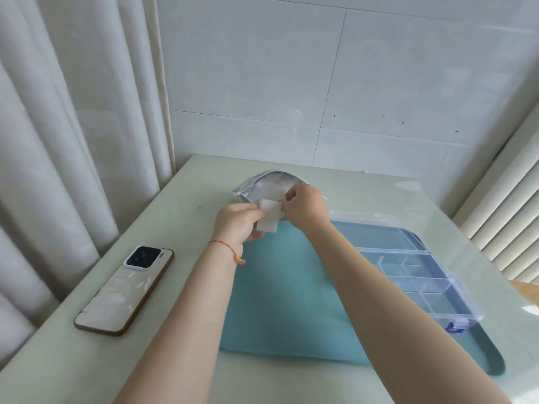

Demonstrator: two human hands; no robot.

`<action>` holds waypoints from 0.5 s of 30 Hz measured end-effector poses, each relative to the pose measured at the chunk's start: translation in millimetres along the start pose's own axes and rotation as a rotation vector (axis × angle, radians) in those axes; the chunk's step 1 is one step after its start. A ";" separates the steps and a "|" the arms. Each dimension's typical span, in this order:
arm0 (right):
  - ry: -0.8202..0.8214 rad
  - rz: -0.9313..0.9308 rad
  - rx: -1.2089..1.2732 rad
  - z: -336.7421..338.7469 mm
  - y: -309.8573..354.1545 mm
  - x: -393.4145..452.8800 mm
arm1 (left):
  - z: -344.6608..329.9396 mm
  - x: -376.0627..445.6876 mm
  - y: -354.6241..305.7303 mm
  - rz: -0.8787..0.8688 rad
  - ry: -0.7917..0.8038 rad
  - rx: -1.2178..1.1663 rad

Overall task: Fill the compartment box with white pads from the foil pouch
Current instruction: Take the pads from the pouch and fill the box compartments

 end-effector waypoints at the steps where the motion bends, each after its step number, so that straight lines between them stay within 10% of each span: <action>1: -0.002 0.008 0.015 -1.2 2.8 0.6 | 3.7 0.9 -0.7 -0.003 -0.011 -0.021; 15: -0.122 -0.037 0.355 44.1 -14.6 -13.8 | 10.0 4.4 -1.2 -0.026 -0.062 -0.085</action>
Point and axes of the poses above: each hand's wrist, its own x-axis towards the middle knuckle, its own z-axis out of the back of the hand, y = z × x, the point moved 6 cm from there along x, towards the middle knuckle, and after that the axes turned 15 degrees about z, right-handed, at the moved point
